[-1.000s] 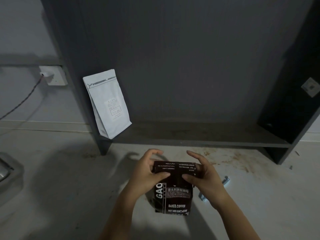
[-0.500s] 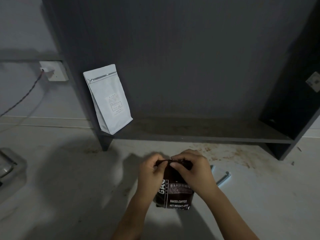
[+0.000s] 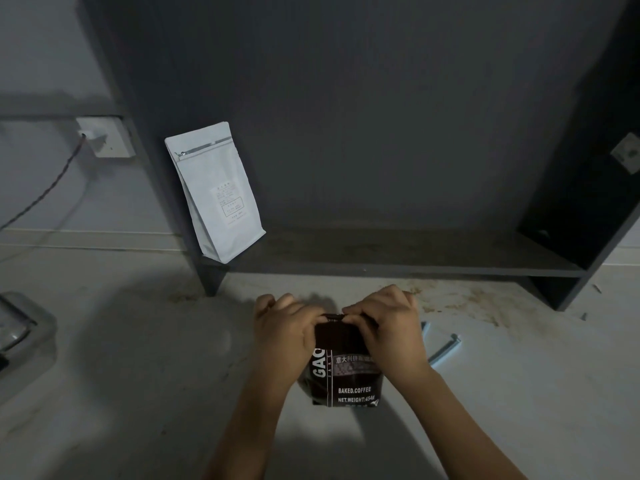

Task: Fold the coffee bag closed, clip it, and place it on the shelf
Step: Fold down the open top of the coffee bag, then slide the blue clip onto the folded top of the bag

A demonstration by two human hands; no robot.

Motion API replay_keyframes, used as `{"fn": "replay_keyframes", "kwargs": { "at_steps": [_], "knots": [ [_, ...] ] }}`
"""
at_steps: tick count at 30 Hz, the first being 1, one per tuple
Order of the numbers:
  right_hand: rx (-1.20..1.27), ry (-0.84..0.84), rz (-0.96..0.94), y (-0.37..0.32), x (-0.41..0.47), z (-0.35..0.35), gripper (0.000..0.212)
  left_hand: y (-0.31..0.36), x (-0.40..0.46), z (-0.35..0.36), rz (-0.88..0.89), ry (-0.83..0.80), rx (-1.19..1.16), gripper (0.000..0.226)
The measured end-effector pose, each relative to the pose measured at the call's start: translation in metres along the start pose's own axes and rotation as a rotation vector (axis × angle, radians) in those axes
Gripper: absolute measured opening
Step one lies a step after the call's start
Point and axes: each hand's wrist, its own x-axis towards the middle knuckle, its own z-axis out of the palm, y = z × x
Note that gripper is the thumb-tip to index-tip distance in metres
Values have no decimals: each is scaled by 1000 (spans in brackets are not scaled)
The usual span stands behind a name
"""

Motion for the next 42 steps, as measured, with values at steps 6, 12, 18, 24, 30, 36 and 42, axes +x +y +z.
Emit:
{"fn": "replay_keyframes", "kwargs": {
  "at_steps": [6, 12, 18, 24, 30, 36, 42],
  "knots": [
    [22, 22, 26, 11, -3, -5, 21, 7, 1, 2, 6, 9, -5, 20],
    [189, 54, 98, 34, -12, -6, 6, -1, -5, -2, 1, 25, -57, 21],
    [353, 85, 260, 48, -24, -14, 23, -4, -3, -3, -70, 6, -270, 14],
    [561, -14, 260, 33, -19, -9, 18, -3, -2, 1, -41, -19, -328, 13],
    [520, 95, 342, 27, -17, 3, 38, -4, -8, 4, -203, -34, -649, 19],
    [638, 71, 345, 29, -20, 1, 26, 17, -16, 29, -638, -219, -987, 35],
    [-31, -122, 390, 79, -51, 11, 30, 15, -11, 41, -637, -192, -965, 32]
  ]
}}
